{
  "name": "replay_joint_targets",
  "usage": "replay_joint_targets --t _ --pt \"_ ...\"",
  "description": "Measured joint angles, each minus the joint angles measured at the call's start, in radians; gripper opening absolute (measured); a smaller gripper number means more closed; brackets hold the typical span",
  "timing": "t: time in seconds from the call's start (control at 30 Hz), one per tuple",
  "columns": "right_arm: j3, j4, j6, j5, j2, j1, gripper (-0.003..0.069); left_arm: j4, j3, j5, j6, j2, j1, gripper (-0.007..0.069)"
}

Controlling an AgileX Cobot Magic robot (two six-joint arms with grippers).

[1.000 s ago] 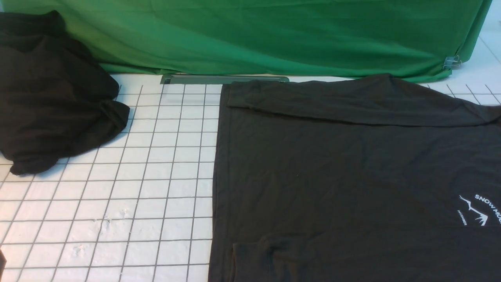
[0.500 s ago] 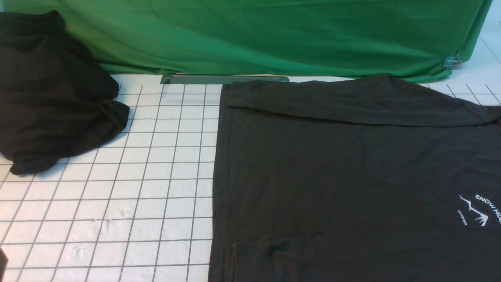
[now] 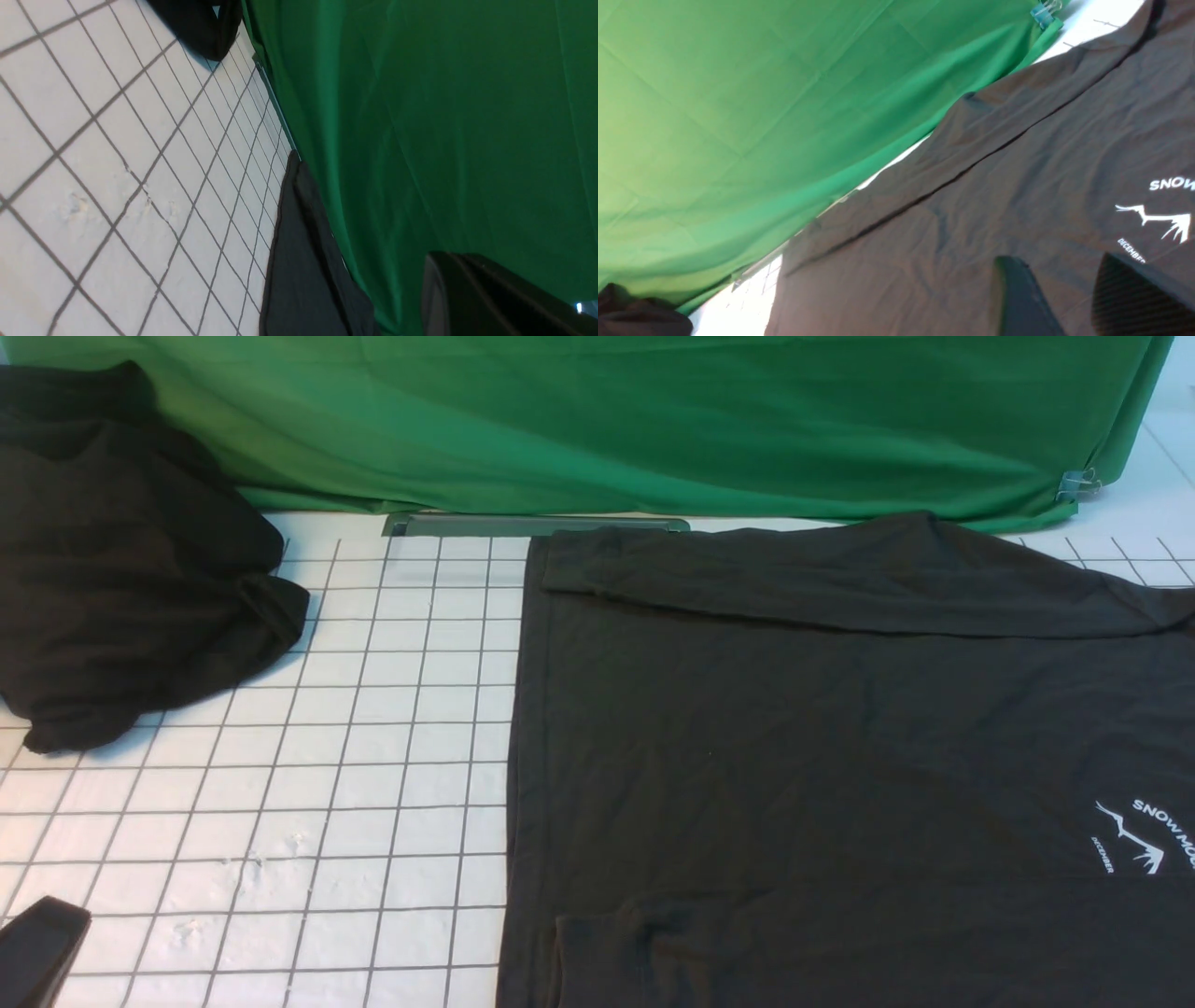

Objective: Fold a long-sleeved shirt over a white checkered tablecloth.
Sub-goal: 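Grasp the left edge of the dark T-shirt lying flat on the table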

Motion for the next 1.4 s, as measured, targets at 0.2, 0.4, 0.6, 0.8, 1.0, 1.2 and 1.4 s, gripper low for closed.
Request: replay_joint_targets --t 0.2,0.4,0.6,0.8,1.0,1.2,1.4 --pt "-0.011 0.001 0.005 -0.03 0.0 0.004 0.0172 0.023 -0.001 -0.142 -0.001 0.0 0.0 0.0003" --pt "-0.235 0.003 -0.212 0.061 0.024 0.018 0.002 0.095 -0.2 -0.115 0.11 0.013 0.0 0.0003" --pt "-0.596 -0.114 -0.446 0.467 0.298 0.018 0.0007 0.353 -0.658 0.285 0.195 0.391 0.0 0.0003" --pt "-0.704 -0.216 -0.5 0.799 0.567 0.018 0.0013 0.323 -0.951 0.824 0.433 0.874 0.0 0.0003" --pt "-0.661 -0.223 -0.55 0.887 0.77 0.018 0.0028 0.251 -0.982 0.929 0.551 1.235 -0.165 0.0018" --pt "-0.656 -0.223 -0.561 0.854 0.808 0.018 0.0041 0.434 -1.006 0.751 0.346 1.38 -0.49 0.006" --pt "-0.656 -0.223 -0.562 0.842 0.808 0.018 0.0055 0.493 -1.121 0.72 0.245 1.584 -0.642 0.0192"
